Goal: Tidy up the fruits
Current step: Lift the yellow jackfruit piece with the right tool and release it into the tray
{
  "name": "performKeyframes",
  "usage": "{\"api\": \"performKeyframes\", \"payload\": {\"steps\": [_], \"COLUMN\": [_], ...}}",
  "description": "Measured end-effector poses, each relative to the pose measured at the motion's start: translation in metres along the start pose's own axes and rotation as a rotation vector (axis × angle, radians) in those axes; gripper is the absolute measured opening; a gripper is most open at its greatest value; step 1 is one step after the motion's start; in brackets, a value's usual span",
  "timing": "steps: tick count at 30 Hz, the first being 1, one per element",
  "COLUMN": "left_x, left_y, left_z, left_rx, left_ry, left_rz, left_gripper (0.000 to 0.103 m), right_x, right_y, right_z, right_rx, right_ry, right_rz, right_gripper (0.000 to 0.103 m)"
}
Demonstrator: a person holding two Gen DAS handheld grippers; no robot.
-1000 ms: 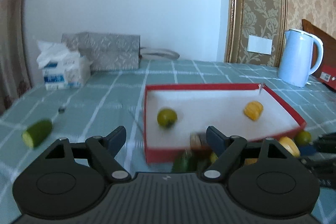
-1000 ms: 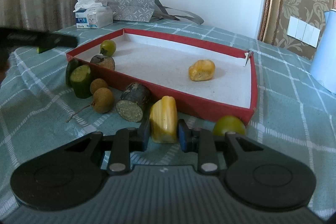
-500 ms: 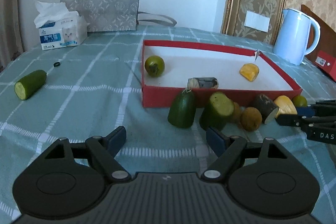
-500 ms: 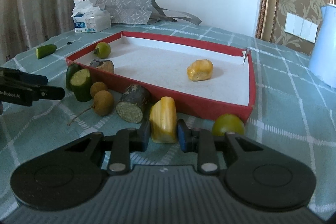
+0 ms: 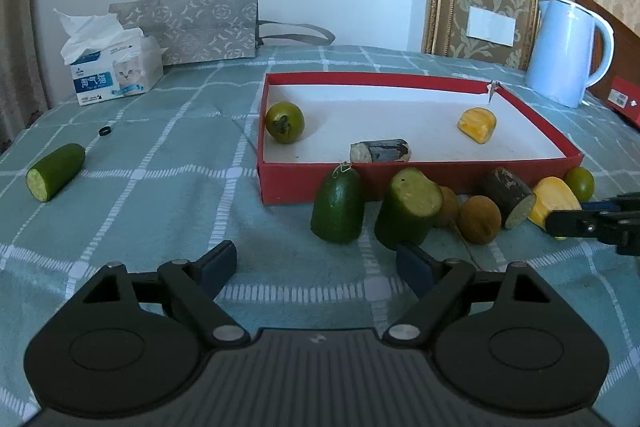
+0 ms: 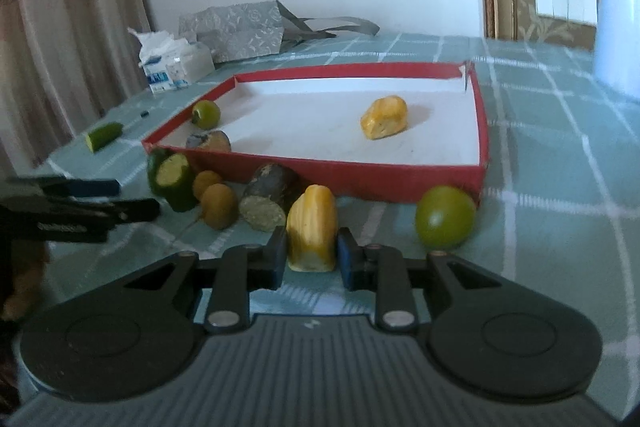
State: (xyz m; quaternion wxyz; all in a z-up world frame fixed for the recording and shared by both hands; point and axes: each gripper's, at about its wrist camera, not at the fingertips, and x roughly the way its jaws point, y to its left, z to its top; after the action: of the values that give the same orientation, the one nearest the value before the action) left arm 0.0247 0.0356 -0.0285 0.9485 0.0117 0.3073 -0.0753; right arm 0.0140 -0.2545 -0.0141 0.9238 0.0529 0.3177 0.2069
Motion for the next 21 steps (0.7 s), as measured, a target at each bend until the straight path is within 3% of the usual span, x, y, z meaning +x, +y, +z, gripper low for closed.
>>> {"api": "performKeyframes", "payload": {"steps": [2,6,21], "left_x": [0.002,0.005,0.007], "left_y": [-0.003,-0.011,-0.009], "left_z": [0.001,0.002,0.002], "left_rx": [0.004,0.018,0.011], "left_ry": [0.004,0.014,0.023], "left_rz": [0.008,0.024,0.012], "left_gripper": [0.088,0.092,0.097], "right_x": [-0.005,-0.012,-0.021], "right_y": [-0.004,-0.003,0.011], "right_z": [0.000,0.005,0.051], "right_rx": [0.056,0.074,-0.054], "right_ry": [-0.011,-0.048,-0.144], "right_rz": [0.043,0.043,-0.049], "right_gripper": [0.025,0.025,0.021]}}
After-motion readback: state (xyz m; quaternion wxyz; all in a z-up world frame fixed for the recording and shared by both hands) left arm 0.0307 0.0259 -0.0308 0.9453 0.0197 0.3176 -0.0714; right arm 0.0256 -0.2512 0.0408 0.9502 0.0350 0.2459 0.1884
